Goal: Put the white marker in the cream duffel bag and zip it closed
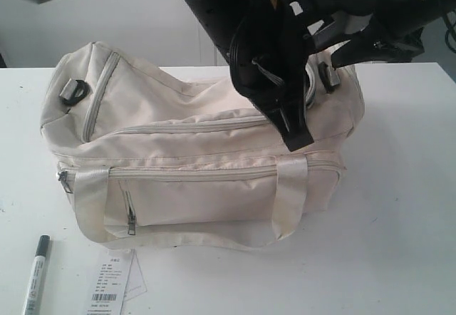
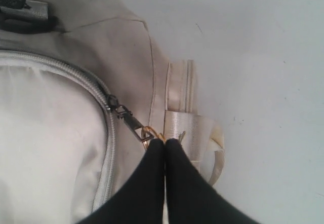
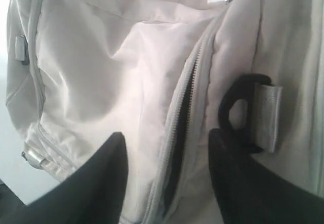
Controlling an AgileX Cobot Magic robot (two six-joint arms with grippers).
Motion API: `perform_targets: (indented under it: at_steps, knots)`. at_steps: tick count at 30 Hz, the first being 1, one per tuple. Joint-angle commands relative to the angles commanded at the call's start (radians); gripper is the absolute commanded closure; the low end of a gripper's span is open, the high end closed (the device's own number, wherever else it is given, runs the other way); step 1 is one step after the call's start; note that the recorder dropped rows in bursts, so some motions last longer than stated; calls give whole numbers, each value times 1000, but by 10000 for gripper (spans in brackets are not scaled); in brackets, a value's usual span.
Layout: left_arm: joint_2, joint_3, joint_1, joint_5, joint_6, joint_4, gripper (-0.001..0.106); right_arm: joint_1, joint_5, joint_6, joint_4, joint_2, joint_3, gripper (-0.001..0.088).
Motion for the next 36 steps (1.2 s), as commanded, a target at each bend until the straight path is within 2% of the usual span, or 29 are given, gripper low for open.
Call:
perform_targets:
  at_steps: [5,7,9,11,19,25,27,29,30,33,34,36]
  knots:
    - [0,0,0,0,0,0,1053,20,-35,0,-6,0,2,408]
    - [0,0,0,0,0,0,1053,42,-75,3,-73,0,2,405]
    - [0,0,0,0,0,0,1053,52,-89,14,-130,3,2,322]
    - [0,0,0,0,0,0,1053,52,-89,14,-104,12,2,251]
    - [0,0,0,-6,0,0,1053,106,-110,22,-81,72,2,258]
    - [0,0,0,-4,0,0,1053,116,-162,22,-96,104,2,286]
    - [0,0,0,-4,0,0,1053,116,-167,22,-103,112,2,320]
    - [0,0,0,-4,0,0,1053,116,-175,22,-124,116,2,407]
    - [0,0,0,-4,0,0,1053,116,-180,22,-137,116,2,461]
    - [0,0,0,-4,0,0,1053,116,-182,22,-157,116,2,718]
    - [0,0,0,-4,0,0,1053,116,-180,22,-157,116,2,841]
    - [0,0,0,-4,0,0,1053,116,-182,22,-157,116,2,868]
